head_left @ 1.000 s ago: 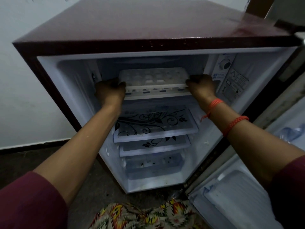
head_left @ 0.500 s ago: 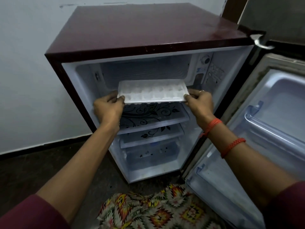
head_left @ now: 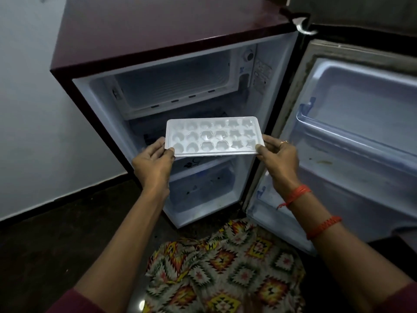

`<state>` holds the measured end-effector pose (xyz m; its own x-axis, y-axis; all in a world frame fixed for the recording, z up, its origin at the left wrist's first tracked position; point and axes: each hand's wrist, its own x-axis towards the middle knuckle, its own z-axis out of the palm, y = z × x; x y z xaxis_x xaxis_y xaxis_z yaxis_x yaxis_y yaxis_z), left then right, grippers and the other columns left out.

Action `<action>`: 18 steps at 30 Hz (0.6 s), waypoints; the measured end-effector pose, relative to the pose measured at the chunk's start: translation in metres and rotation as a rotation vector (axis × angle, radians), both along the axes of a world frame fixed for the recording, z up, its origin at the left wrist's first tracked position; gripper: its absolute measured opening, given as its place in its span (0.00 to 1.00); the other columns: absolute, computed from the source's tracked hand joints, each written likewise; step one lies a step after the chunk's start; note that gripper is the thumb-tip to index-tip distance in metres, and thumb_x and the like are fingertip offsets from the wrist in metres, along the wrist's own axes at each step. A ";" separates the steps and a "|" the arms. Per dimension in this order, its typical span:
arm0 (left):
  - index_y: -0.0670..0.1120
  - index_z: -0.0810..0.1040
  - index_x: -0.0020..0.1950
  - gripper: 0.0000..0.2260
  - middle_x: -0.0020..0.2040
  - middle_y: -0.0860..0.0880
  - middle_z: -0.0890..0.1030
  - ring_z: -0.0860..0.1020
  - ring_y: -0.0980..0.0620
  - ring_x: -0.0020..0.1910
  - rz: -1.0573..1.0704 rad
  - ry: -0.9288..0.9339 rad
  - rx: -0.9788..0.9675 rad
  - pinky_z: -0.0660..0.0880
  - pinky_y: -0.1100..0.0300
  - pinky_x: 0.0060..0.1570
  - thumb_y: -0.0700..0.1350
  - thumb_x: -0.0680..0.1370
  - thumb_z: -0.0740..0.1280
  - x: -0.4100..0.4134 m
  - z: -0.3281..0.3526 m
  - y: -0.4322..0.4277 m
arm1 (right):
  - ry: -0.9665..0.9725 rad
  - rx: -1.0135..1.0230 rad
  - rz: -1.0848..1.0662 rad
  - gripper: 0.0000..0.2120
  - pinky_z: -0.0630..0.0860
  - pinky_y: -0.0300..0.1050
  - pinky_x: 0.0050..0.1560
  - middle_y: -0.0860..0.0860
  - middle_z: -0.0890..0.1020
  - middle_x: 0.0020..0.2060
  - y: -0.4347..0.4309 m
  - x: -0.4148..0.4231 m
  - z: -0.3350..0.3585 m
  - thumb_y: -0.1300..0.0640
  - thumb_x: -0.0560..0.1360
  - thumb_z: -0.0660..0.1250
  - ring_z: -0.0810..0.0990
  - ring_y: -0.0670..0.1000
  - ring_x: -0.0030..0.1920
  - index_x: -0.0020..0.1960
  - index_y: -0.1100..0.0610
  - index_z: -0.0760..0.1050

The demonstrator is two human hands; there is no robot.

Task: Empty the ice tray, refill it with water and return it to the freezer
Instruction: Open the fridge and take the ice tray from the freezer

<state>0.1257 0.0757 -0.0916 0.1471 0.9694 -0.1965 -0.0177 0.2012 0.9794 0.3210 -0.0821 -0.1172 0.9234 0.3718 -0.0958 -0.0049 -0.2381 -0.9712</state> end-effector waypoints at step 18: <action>0.42 0.79 0.67 0.19 0.56 0.49 0.84 0.84 0.58 0.50 -0.245 0.008 -0.254 0.81 0.66 0.43 0.32 0.76 0.72 0.020 -0.038 -0.157 | 0.201 0.112 -0.296 0.18 0.82 0.48 0.57 0.55 0.85 0.54 -0.212 -0.040 -0.026 0.67 0.74 0.73 0.85 0.50 0.53 0.63 0.60 0.79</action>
